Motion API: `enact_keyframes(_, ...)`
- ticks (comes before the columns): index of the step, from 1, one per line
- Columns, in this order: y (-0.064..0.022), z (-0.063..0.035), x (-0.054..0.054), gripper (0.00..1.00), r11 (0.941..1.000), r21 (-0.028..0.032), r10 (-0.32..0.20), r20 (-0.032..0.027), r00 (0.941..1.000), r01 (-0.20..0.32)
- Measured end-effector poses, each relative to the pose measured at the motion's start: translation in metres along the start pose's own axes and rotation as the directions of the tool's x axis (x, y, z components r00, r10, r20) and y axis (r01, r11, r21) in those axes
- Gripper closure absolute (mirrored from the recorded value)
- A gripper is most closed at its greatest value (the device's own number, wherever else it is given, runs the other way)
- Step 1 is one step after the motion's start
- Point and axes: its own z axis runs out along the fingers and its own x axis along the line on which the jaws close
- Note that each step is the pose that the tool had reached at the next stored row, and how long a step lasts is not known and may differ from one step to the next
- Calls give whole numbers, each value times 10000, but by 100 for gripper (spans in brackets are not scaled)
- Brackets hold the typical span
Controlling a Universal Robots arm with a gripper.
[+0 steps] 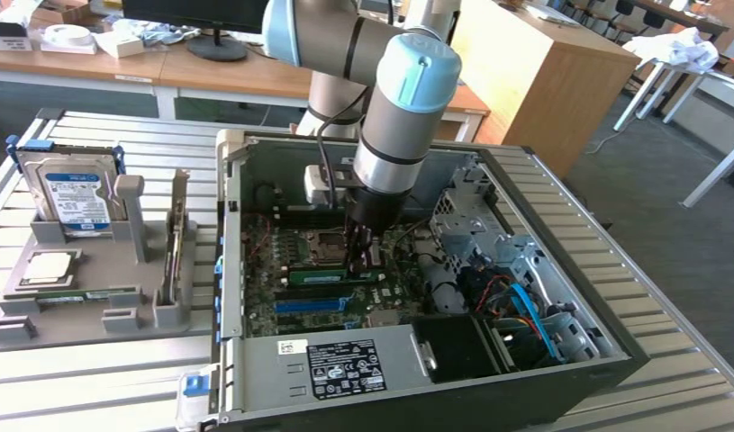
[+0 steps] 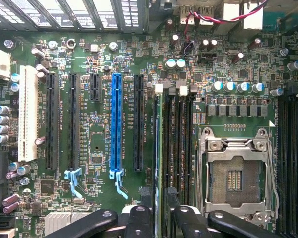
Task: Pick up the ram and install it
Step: 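Insert the ram into the slot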
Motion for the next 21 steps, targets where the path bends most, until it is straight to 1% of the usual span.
enact_keyframes(4, 0, -12, 0, 75, 10000, 0, 0, -1, 10000, 0)
enact_keyframes(21, 4, -217, -6, 75, 10000, 0, 0, 1, 10000, 0)
